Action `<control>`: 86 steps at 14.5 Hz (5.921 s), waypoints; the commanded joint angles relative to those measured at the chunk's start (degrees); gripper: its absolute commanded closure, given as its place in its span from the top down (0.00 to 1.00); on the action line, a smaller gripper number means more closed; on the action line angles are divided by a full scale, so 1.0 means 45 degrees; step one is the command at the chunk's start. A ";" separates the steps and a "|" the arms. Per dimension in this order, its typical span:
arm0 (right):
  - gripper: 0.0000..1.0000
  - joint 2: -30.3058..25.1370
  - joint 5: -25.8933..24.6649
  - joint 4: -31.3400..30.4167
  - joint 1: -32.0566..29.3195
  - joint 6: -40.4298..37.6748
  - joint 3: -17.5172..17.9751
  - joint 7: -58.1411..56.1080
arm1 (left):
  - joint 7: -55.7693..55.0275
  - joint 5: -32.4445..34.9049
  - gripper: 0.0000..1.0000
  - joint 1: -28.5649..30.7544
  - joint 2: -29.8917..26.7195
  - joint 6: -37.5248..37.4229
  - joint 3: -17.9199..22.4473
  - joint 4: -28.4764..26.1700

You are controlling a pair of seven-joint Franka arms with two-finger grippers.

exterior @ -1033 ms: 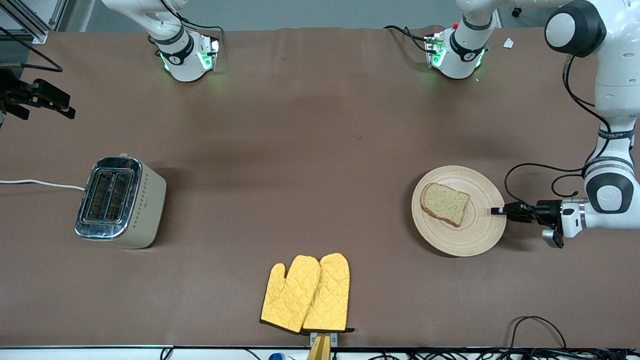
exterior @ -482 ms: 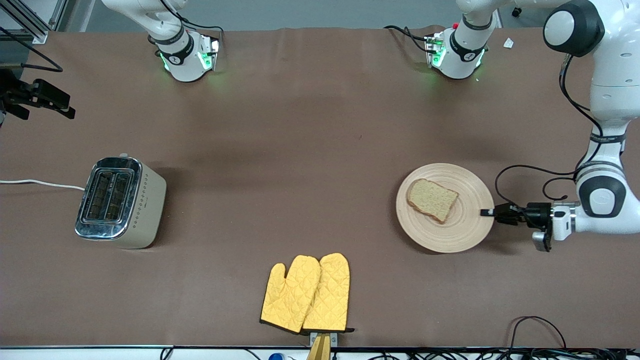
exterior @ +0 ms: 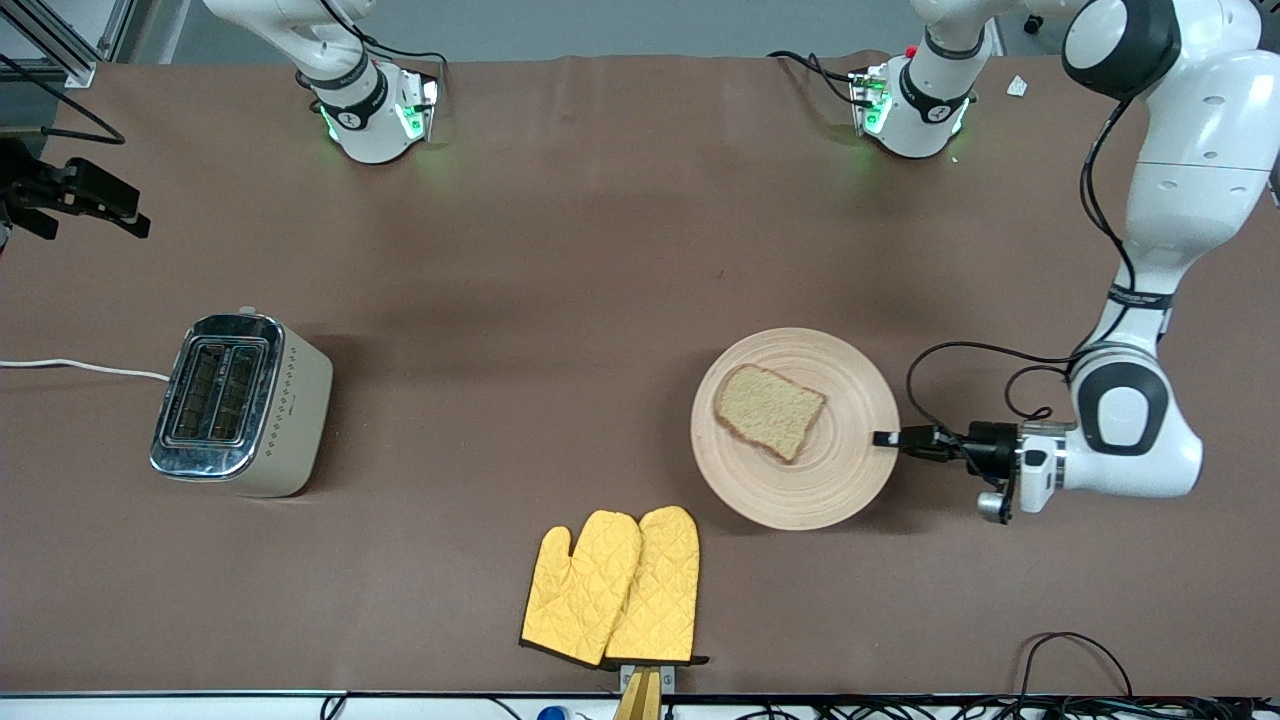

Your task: Move plate and put bread in toaster

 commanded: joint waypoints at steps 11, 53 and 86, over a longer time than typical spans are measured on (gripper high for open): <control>1.00 0.0037 -0.0034 0.0112 -0.0409 -0.0106 0.0065 -0.0159 | -0.2633 -0.3765 0.00 -0.6088 0.0381 0.6616 -0.0165 0.0494; 1.00 0.1752 0.1528 -0.3287 0.2283 0.4656 0.0143 0.3076 | -0.4526 0.6071 1.00 -0.2404 -0.4087 0.0704 0.1104 -0.0443; 0.59 0.5252 0.1528 -0.7446 0.4571 1.1613 0.0143 0.8064 | -0.7397 1.0944 1.00 -0.3864 -1.0672 -0.3364 0.3445 -0.0832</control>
